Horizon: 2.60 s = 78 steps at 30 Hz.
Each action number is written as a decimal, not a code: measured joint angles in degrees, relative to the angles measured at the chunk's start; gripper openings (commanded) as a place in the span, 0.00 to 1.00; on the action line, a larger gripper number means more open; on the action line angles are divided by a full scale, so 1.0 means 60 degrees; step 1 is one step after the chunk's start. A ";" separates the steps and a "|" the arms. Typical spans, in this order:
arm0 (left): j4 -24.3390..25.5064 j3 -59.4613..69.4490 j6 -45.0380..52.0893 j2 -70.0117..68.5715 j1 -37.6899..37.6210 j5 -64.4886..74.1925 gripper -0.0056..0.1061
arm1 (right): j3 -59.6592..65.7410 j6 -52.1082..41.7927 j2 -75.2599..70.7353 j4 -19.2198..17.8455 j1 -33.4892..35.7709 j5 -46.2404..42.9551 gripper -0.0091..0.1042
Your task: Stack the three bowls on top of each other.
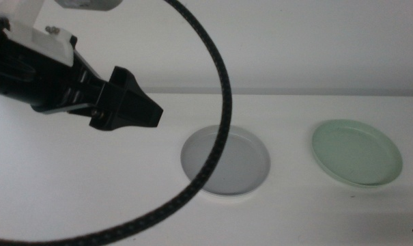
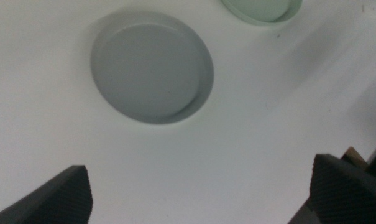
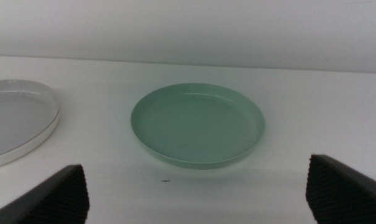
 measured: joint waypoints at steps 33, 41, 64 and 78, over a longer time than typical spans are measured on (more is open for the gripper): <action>0.0000 0.0000 0.0018 0.0000 0.0000 -0.0571 0.89 | -0.6964 0.1495 0.5646 0.1131 0.0000 0.6068 0.90; 0.0000 0.0000 0.0018 0.0000 0.0000 -0.0571 0.89 | -0.7799 0.2749 0.7697 0.0549 0.0000 0.6354 0.90; 0.0190 0.0090 -0.0270 0.0000 0.0000 -0.0858 0.89 | -1.4138 -0.0028 1.8289 0.1252 -0.3910 0.8039 0.79; 0.0214 0.0090 -0.0398 0.0000 0.0000 -0.0858 0.89 | -1.4138 0.0183 1.9730 0.1306 -0.3114 0.6059 0.66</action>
